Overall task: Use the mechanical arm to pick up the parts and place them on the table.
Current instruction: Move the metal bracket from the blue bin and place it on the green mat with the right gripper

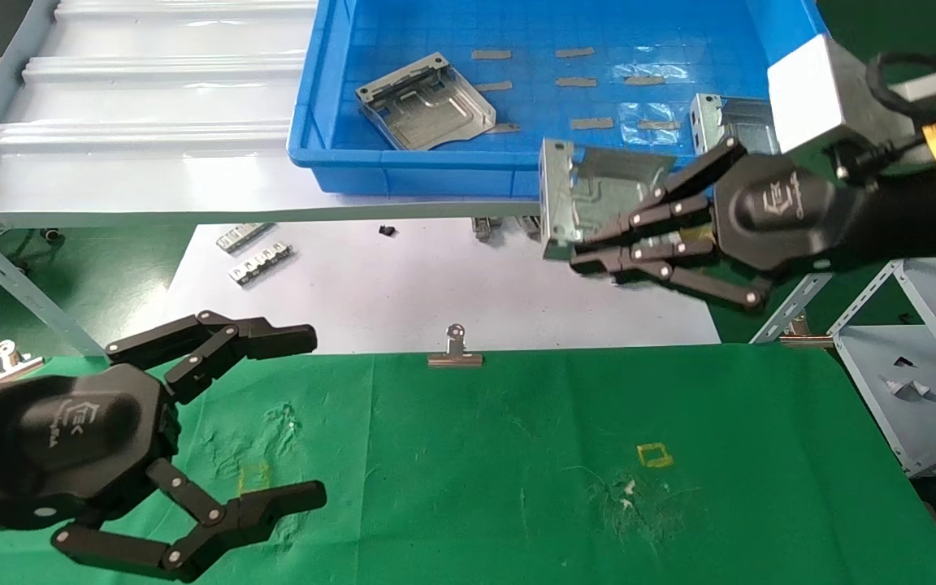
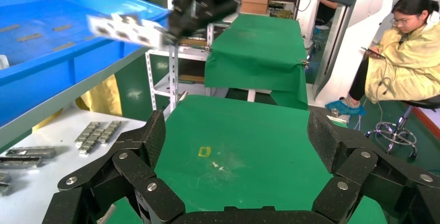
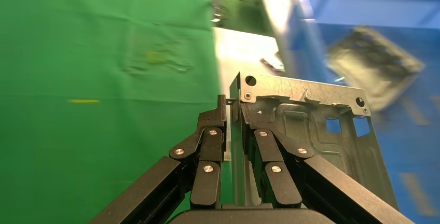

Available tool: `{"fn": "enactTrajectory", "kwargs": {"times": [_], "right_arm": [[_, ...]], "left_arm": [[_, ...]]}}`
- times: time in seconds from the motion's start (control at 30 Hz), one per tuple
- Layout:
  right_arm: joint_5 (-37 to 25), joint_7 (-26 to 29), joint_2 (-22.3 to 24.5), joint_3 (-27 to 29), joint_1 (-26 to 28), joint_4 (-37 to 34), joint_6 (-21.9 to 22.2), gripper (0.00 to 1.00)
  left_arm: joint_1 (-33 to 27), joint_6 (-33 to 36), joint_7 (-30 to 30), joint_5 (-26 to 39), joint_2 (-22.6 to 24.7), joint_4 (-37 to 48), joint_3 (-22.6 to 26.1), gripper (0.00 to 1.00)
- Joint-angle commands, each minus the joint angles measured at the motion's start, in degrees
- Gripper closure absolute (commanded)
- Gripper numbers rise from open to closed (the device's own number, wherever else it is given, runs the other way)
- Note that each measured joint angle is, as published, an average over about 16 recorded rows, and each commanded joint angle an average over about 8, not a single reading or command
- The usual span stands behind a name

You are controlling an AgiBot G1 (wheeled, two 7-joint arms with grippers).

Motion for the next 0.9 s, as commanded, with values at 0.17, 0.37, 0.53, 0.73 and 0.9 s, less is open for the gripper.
{"fn": "enactTrajectory", "kwargs": {"times": [0.17,0.37,0.53,0.73,0.9], "right_arm": [[5.0,2.8,3.5,-6.1,-3.6,5.1,0.6,1.0],[4.8,-0.5,1.6,-10.5,-6.7,1.7,1.2,1.0],[1.6,-5.6,-1.9,-13.5,-8.1,-4.3,2.1,1.0],[-3.0,-12.0,-6.6,-16.3,-8.5,-12.2,2.5,1.0],[-5.9,-16.8,-9.4,-18.5,-9.2,-17.3,2.0,1.0]], "left_arm": [[0.0,0.0,0.0,0.0,0.0,0.0,0.0,0.0],[0.0,0.0,0.0,0.0,0.0,0.0,0.0,0.0],[0.0,0.0,0.0,0.0,0.0,0.0,0.0,0.0],[0.0,0.0,0.0,0.0,0.0,0.0,0.0,0.0],[0.0,0.0,0.0,0.0,0.0,0.0,0.0,0.0]]}}
